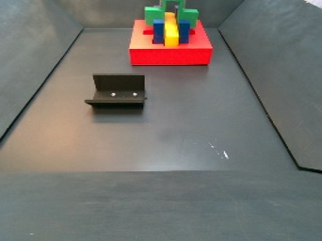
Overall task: Pick up the green object. Move up. Place the green object on the fixture. Regrasp the green object. Move to above the board. Insert the green object.
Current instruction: Insert the green object.
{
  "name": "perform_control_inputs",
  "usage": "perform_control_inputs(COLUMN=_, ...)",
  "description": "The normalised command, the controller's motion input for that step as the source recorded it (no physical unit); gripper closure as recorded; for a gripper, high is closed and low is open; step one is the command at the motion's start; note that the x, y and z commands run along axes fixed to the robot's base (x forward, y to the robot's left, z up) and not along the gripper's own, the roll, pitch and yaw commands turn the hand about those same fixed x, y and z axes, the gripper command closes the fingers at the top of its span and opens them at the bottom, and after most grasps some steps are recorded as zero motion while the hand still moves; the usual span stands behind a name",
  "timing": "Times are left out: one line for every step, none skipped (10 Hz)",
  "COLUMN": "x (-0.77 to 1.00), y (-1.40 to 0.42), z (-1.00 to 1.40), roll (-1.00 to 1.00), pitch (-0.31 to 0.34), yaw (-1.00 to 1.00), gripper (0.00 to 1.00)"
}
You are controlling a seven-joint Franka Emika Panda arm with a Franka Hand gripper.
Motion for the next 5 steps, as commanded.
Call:
perform_control_inputs(x=0.00, y=0.06, z=0.10, roll=0.28, pitch=0.017, yaw=0.35, gripper=1.00)
perform_control_inputs(x=0.13, y=0.01, z=0.11, roll=0.21, pitch=0.043, yaw=0.28, gripper=1.00)
perform_control_inputs(x=0.27, y=0.02, z=0.12, roll=0.11, pitch=0.071, yaw=0.25, gripper=1.00)
perform_control_inputs(x=0.00, y=0.00, z=-0.02, roll=0.00, pitch=0.000, yaw=0.00, gripper=1.00)
perform_control_inputs(x=0.00, y=0.19, z=0.00, roll=-0.05, pitch=0.000, yaw=-0.14, gripper=1.00)
